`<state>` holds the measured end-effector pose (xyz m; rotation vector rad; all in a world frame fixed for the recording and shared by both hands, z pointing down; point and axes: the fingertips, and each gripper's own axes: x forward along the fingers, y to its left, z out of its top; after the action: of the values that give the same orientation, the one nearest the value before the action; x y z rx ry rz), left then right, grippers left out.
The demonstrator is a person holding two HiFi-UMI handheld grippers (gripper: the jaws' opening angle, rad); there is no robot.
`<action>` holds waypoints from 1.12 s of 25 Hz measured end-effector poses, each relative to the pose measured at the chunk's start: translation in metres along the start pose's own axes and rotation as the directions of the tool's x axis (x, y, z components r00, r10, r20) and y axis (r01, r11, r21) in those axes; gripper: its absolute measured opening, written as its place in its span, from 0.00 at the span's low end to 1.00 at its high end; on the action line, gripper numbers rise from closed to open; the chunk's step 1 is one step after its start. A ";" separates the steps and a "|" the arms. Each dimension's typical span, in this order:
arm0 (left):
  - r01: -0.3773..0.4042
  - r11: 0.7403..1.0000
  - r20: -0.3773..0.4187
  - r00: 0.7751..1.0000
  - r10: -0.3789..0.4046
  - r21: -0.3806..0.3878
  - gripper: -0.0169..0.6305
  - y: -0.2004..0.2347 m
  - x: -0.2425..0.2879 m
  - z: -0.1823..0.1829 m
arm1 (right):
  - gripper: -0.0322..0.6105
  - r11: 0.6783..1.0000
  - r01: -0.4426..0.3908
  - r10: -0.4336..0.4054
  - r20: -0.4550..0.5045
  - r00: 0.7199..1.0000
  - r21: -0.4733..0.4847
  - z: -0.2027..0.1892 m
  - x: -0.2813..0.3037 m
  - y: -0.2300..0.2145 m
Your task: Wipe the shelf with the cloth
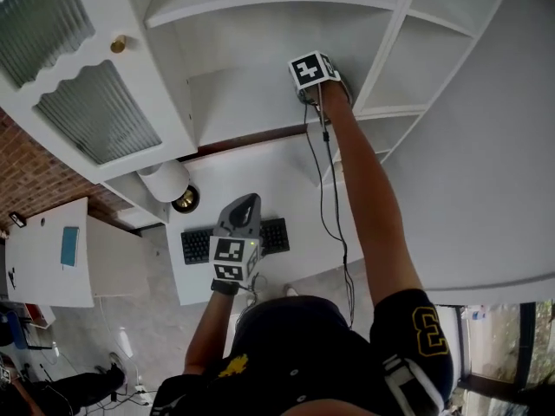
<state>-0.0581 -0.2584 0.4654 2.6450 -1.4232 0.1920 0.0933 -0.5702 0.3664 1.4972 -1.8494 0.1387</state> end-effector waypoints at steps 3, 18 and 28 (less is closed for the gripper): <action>-0.060 0.998 0.011 0.998 0.060 -0.005 0.05 0.020 -0.014 0.001 | 0.20 1.000 0.011 -0.011 -0.008 1.000 0.021 -0.002 0.002 -0.008; -0.102 0.993 -0.025 0.995 0.100 -0.062 0.05 0.039 -0.045 -0.040 | 0.21 0.962 -0.273 0.267 0.256 0.929 -0.013 0.031 -0.063 0.120; -0.095 0.993 -0.046 0.995 0.093 -0.063 0.05 0.044 -0.044 -0.047 | 0.21 0.795 -0.582 0.606 0.288 0.742 -0.173 0.082 -0.096 0.265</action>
<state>-0.1216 -0.2379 0.5066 2.5088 -1.5147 0.2076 -0.1747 -0.4523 0.3444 0.8552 -2.5377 0.1243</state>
